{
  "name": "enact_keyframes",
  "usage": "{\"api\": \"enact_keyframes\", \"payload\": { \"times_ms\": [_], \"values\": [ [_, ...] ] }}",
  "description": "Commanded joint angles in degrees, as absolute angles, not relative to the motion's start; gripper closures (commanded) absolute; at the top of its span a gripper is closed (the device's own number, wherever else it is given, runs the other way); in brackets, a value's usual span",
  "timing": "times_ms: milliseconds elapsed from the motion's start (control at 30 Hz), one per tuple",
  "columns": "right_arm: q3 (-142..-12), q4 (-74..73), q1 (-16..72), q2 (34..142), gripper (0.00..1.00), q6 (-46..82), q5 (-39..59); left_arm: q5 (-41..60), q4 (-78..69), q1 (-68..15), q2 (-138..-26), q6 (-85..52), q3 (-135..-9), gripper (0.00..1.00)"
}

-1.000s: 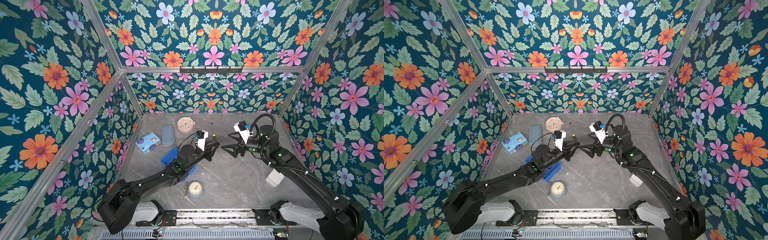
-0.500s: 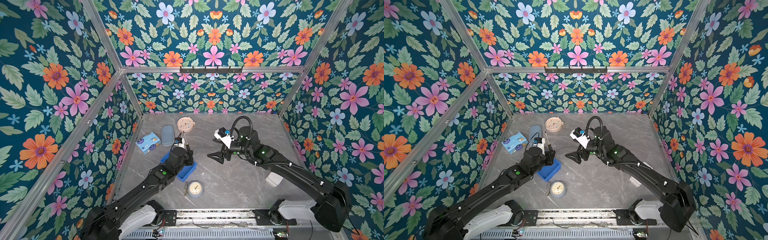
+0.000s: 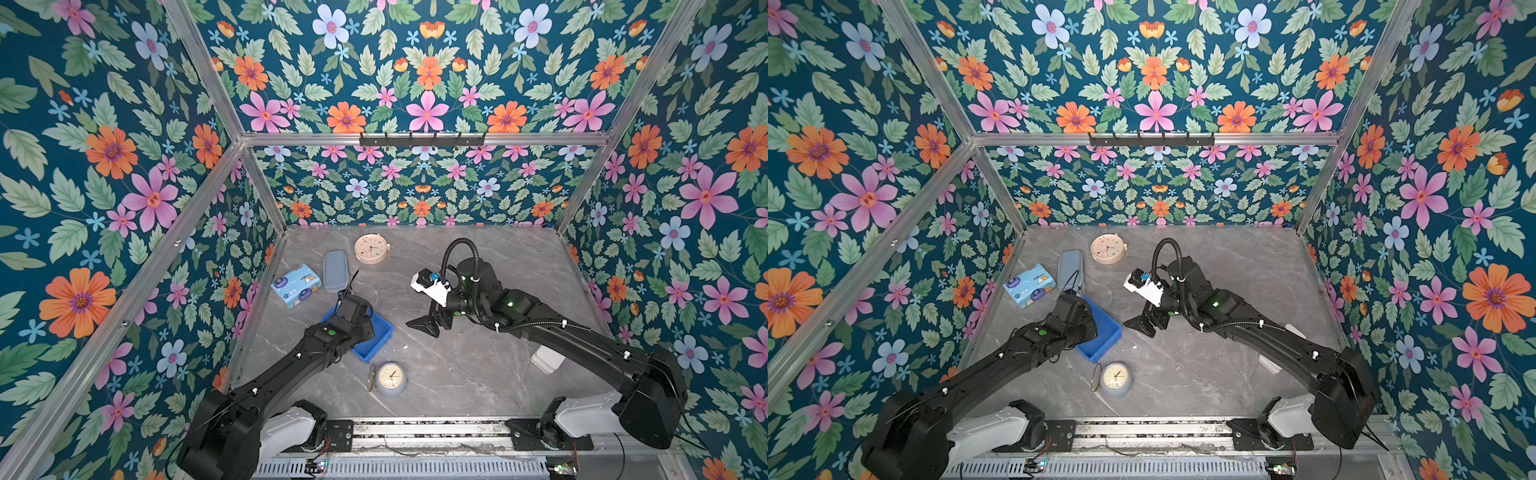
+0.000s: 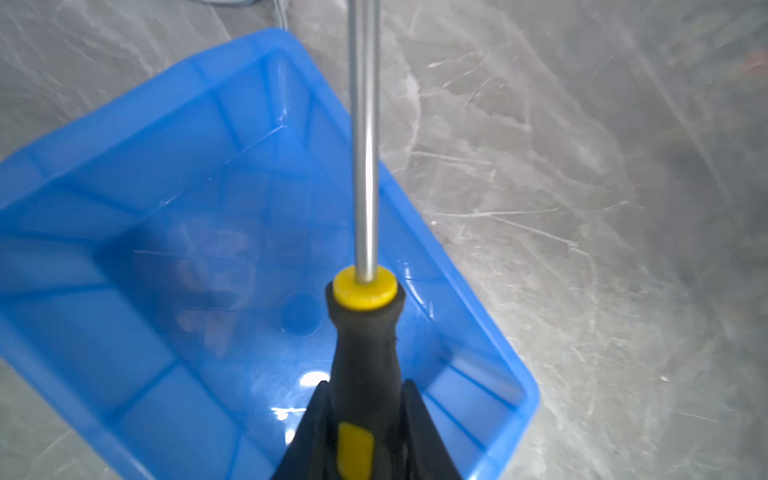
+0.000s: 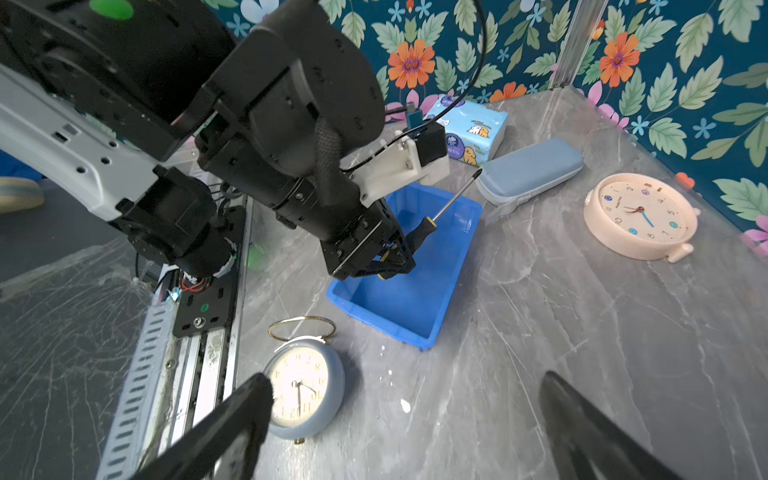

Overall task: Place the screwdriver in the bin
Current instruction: 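Lower the screwdriver into the blue bin and open the left gripper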

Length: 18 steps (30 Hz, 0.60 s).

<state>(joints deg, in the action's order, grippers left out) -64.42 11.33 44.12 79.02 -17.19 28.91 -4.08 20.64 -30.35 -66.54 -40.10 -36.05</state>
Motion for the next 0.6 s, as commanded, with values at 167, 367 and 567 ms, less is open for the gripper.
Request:
{"api": "enact_keyframes", "payload": {
  "times_ms": [167,367,567],
  "values": [
    [-64.95,14.86,44.30,79.25,0.01,-21.01,28.29,-2.58,22.61,-29.62,-72.12,-38.99,-37.24,1.00],
    [-65.65,15.29,44.45,79.84,0.01,-20.92,28.39,-1.41,22.32,-29.36,-75.17,-37.97,-37.63,1.00],
    [-66.08,15.18,44.47,79.99,0.01,-21.27,27.30,-1.97,21.97,-29.36,-75.98,-37.05,-37.59,1.00]
  ]
}}
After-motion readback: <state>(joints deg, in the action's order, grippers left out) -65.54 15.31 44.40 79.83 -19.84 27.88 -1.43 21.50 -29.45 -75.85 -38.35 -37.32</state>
